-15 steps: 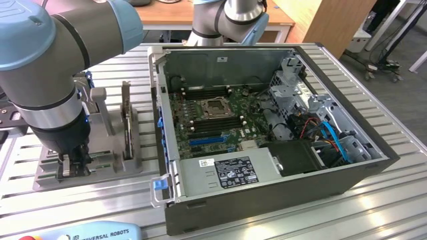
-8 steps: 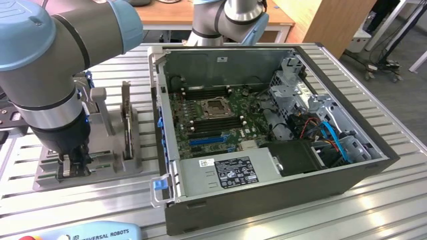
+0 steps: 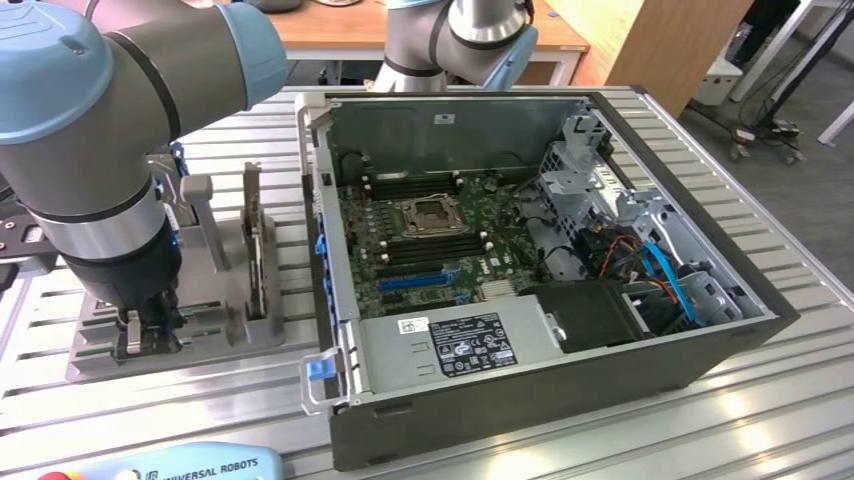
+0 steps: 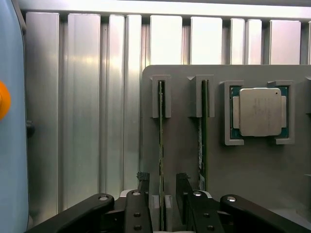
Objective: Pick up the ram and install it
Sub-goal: 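Pick up the ram and move it above insertion slot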
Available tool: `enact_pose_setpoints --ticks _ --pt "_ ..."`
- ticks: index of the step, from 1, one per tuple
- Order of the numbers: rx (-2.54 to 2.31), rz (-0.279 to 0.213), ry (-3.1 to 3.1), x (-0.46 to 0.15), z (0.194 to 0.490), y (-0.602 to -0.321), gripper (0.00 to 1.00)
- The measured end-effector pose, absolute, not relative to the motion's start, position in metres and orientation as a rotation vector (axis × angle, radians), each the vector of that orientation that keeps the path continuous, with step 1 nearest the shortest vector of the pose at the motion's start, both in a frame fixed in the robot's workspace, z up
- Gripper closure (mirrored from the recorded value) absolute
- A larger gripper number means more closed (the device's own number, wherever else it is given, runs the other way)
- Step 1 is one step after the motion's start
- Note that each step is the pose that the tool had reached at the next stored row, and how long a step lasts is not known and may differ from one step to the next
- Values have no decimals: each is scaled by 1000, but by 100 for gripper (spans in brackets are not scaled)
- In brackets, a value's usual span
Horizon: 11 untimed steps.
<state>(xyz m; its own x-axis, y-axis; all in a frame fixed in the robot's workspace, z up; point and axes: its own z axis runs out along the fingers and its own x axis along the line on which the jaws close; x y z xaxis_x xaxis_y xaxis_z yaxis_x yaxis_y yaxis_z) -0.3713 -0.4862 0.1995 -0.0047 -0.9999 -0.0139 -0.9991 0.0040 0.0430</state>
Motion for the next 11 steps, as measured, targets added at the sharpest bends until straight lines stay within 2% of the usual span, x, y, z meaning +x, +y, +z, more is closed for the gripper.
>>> enact_pose_setpoints --ticks 11 --pt "2202 -63 -2211 -371 200 -486 65"
